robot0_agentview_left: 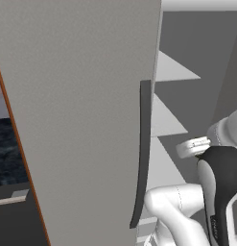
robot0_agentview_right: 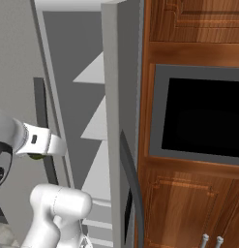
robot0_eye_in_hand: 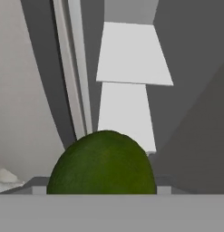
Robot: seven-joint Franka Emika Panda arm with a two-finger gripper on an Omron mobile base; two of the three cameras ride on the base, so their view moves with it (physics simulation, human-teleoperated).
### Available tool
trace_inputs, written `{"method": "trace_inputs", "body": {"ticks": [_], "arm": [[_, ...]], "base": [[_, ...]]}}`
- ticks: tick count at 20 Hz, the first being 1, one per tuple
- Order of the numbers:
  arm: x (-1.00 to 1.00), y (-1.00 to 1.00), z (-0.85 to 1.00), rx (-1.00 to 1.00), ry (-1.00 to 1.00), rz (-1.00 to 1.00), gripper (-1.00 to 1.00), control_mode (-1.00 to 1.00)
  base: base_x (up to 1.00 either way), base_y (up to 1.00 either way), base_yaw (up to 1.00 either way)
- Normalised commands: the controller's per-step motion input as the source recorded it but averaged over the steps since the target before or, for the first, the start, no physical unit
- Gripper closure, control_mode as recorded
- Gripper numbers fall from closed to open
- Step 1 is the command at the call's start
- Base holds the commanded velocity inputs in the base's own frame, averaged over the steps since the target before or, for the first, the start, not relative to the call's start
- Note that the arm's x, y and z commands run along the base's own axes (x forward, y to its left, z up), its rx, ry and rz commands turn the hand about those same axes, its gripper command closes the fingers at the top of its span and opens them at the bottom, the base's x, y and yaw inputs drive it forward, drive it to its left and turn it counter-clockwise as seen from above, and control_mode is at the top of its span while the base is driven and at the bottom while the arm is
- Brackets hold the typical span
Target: Take the mushroom, lime, and carrot from the freezer and place them in the bowl on the counter.
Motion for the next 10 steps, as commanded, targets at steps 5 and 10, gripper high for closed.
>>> {"method": "trace_inputs", "body": {"ticks": [5,10], "arm": [[0.0,-0.03,0.0,0.0,0.0,-0.14,1.0,-1.0],[0.0,-0.07,0.0,0.0,0.0,-0.05,1.0,-1.0]], "base": [[0.0,0.0,0.0],[0.0,0.0,0.0]]}}
